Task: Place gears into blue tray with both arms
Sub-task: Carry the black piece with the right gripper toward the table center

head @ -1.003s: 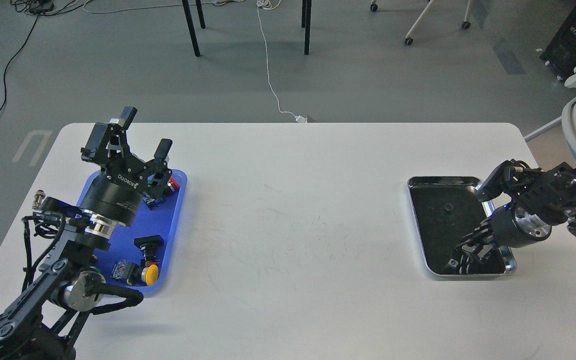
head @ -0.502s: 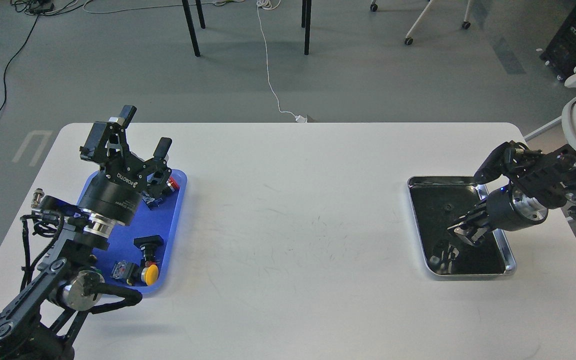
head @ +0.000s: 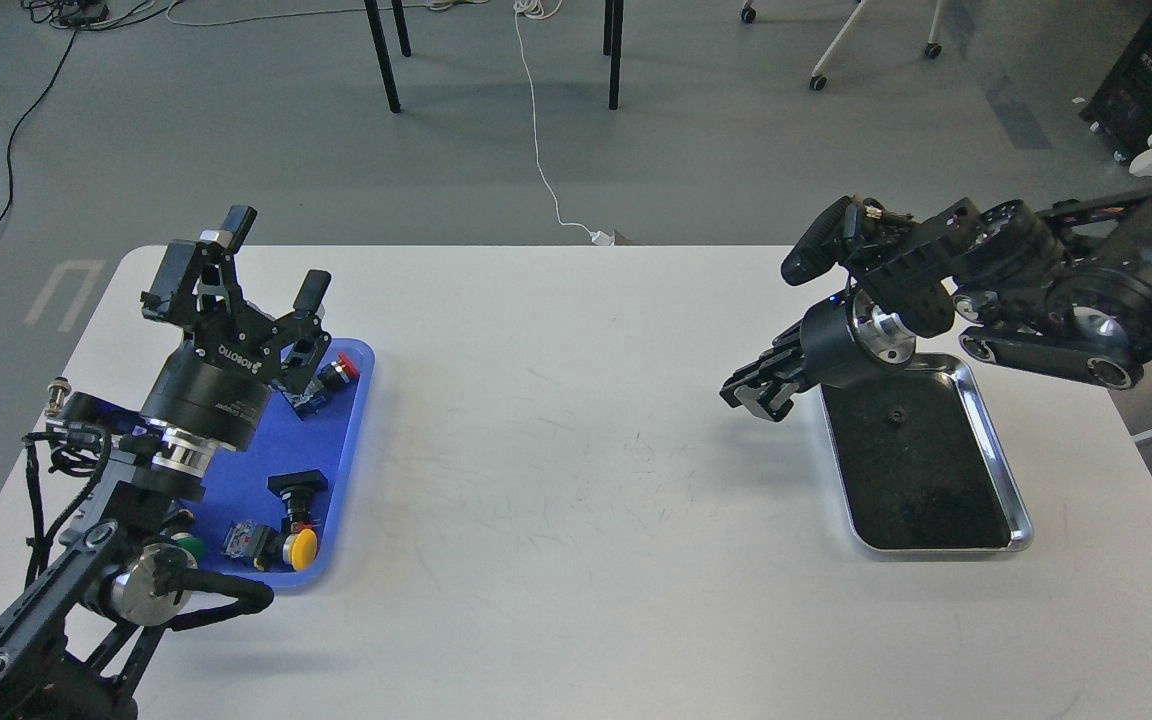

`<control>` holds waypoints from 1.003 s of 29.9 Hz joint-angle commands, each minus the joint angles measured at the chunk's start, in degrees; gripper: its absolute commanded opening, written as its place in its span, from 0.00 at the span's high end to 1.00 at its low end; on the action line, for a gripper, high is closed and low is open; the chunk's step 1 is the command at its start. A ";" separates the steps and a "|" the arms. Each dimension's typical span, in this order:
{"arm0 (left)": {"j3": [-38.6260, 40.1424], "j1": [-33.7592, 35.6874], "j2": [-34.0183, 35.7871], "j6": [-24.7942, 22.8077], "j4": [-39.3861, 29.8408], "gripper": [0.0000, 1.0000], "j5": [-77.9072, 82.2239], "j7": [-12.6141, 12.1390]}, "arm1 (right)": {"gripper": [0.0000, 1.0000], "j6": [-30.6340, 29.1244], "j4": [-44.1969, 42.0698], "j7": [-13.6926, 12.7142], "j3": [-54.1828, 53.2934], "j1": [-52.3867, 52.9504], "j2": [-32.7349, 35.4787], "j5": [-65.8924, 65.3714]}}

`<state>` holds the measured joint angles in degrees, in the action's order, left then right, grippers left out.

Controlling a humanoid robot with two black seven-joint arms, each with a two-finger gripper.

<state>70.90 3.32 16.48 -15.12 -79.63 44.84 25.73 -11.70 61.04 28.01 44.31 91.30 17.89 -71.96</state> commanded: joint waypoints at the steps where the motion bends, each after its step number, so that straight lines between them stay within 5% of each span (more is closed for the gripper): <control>1: 0.38 -0.60 0.04 -0.09 -0.08 0.02 -0.01 0.19 | 0.84 2.89 -0.66 -0.01 0.77 -0.77 -4.52 2.17; 12: 0.73 -1.30 0.66 0.00 -0.08 0.02 -0.01 0.28 | 0.84 9.76 -4.97 -0.01 5.52 -3.67 -15.51 6.39; 30: 1.09 -2.53 1.80 -0.09 -0.52 0.02 -0.01 0.37 | 0.83 13.81 -6.46 -0.01 8.15 -7.19 -17.89 9.12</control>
<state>71.98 1.06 18.21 -15.21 -79.80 44.82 26.10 1.98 55.10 28.00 51.74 84.35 0.00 -62.84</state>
